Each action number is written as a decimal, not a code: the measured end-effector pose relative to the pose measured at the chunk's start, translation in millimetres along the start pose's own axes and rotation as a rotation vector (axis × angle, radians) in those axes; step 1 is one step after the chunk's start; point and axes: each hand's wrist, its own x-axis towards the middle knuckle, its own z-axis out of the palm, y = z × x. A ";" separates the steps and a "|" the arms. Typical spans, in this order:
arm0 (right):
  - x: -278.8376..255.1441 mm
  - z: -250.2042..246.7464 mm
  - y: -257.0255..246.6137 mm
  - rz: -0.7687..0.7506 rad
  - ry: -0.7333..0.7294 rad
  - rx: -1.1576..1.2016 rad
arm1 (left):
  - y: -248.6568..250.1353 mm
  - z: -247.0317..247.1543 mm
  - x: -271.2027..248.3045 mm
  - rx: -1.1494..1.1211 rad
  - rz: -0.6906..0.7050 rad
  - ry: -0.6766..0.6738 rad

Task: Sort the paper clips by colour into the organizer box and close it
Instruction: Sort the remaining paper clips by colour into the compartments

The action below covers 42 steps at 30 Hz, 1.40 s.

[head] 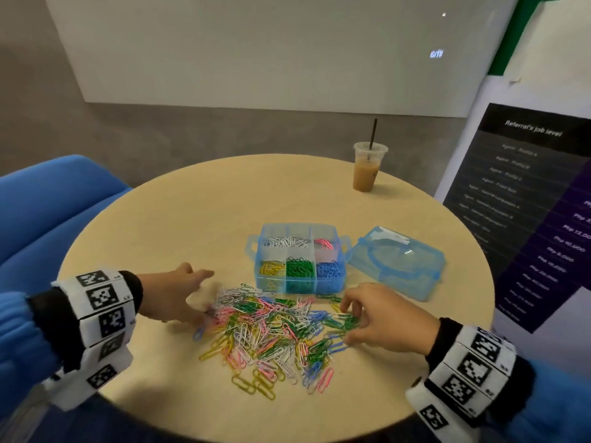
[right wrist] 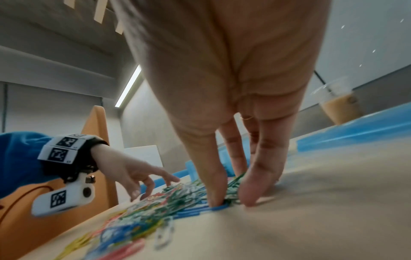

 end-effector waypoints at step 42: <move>40.6 5.7 -46.0 -0.126 0.075 0.146 | 122.8 26.9 7.7 0.558 0.333 0.277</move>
